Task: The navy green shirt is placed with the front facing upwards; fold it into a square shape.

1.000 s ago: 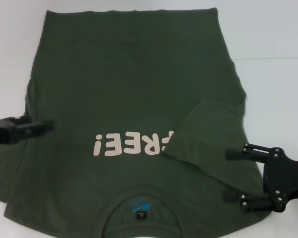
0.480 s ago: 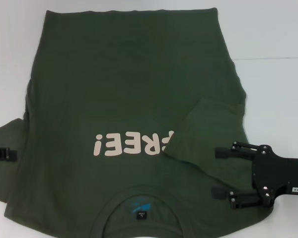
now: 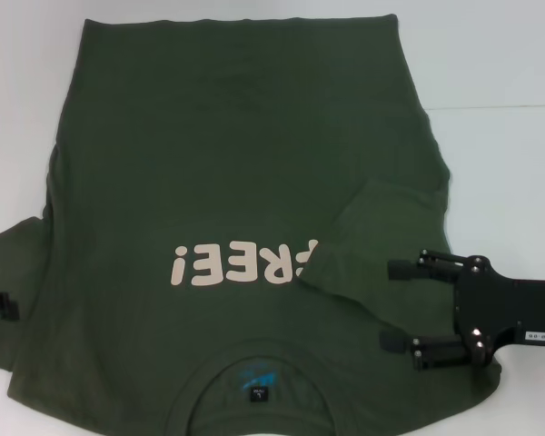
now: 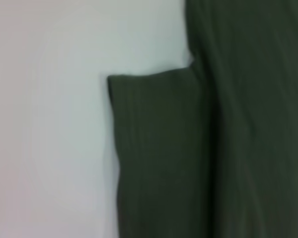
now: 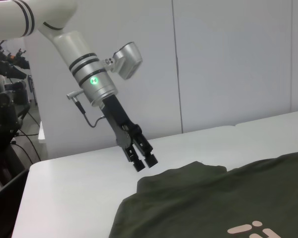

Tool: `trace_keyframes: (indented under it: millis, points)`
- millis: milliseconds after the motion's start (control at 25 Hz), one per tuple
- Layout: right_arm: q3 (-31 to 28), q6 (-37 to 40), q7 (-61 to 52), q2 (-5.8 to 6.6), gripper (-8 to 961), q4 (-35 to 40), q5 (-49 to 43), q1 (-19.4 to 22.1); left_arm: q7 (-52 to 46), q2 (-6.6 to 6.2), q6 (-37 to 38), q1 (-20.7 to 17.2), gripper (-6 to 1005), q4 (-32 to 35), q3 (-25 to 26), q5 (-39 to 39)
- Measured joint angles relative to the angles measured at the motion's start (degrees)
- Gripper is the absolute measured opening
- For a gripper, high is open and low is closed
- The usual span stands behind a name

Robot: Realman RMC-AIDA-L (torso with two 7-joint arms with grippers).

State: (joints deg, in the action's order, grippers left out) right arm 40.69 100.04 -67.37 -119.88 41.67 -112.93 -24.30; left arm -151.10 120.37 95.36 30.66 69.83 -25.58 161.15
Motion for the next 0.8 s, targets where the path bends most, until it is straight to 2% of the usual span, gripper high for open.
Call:
trace_keyframes:
  millis: [480, 800]
  points:
    - [0.00, -1.30, -0.40, 0.00, 917, -0.32, 0.00, -1.15, -0.16, -0.37, -3.31, 0.42, 918, -4.22, 0.01, 2.41]
    - [0.10, -2.05, -0.53, 0.09, 913, -0.83, -0.08, -1.82, -0.21, -0.48, -4.51, 0.35, 917, -4.52, -0.02, 2.46]
